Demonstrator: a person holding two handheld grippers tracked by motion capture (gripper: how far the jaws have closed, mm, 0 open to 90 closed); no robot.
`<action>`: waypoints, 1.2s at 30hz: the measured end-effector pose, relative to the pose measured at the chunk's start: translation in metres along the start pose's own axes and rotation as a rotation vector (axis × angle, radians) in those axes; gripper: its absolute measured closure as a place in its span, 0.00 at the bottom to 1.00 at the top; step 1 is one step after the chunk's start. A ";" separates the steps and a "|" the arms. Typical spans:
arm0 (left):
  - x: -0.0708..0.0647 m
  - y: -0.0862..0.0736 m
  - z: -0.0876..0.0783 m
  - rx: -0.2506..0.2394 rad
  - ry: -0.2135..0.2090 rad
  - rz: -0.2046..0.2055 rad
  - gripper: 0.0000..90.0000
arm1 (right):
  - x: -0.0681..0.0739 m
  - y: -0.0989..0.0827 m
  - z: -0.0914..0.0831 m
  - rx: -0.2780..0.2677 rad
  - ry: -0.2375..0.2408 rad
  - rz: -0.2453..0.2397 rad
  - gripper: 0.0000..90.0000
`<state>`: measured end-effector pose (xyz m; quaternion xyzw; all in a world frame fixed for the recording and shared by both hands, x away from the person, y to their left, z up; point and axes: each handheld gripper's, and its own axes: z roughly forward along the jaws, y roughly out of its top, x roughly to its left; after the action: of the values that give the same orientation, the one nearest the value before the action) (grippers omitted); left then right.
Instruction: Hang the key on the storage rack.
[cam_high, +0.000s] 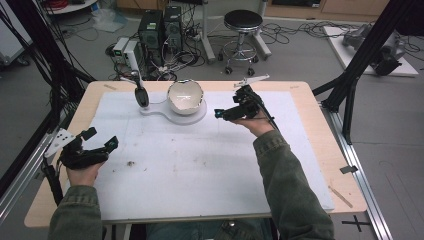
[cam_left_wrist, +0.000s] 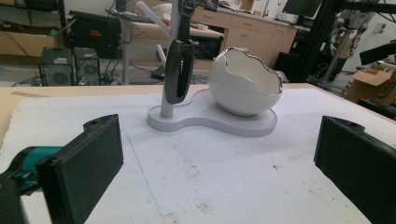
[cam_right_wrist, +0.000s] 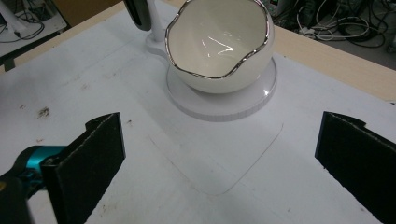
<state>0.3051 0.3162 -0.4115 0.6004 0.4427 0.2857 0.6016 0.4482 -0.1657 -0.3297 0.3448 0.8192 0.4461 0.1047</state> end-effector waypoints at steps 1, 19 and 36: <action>0.000 0.000 0.000 0.002 -0.003 -0.001 0.02 | -0.001 -0.002 -0.001 -0.004 -0.001 0.002 0.01; -0.002 -0.001 0.000 0.039 -0.024 -0.006 0.02 | -0.006 -0.048 -0.021 -0.027 -0.041 0.039 0.01; -0.004 -0.003 0.000 0.067 -0.037 0.009 0.02 | -0.007 -0.098 -0.049 -0.135 -0.083 0.068 0.01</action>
<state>0.3027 0.3128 -0.4133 0.6274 0.4381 0.2621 0.5880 0.3841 -0.2379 -0.3810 0.3829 0.7701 0.4888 0.1464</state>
